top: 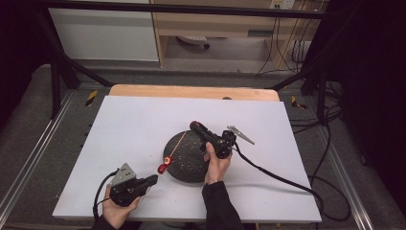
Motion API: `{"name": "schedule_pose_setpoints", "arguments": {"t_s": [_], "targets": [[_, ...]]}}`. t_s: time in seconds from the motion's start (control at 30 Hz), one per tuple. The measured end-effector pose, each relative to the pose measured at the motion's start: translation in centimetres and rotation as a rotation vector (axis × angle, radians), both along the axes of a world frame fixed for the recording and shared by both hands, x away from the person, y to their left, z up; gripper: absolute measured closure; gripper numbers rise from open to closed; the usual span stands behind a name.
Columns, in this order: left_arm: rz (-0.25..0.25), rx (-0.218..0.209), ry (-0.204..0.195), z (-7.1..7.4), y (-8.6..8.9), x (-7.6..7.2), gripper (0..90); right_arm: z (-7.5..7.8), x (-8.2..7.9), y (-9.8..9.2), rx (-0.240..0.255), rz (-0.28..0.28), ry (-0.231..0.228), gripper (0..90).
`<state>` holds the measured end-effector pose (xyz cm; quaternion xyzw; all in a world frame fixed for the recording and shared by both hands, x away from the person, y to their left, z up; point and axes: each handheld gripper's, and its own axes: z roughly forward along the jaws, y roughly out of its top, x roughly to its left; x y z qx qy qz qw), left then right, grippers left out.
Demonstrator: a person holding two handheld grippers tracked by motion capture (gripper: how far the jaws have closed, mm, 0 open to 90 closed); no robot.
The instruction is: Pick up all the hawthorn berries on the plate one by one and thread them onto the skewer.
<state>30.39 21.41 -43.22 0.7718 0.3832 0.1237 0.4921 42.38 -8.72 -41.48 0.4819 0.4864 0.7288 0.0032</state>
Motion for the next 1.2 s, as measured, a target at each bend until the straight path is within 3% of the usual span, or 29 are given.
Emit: {"name": "schedule_pose_setpoints", "arguments": {"t_s": [0.5, 0.93, 1.2], "targets": [[-0.003, -0.056, 0.015, -0.1, -1.2, -0.1, 88.2, -0.4, -0.1, 0.2, 0.050, -0.014, -0.023, 61.2], [0.004, -0.074, 0.028, -0.3, -1.5, 0.0, 88.2, -0.9, -0.2, 0.5, 0.053, 0.007, -0.026, 61.2], [0.033, -0.124, 0.039, -0.2, -2.0, -0.2, 88.2, -1.2, -0.5, 0.7, 0.052, 0.018, -0.031, 61.3]]}}
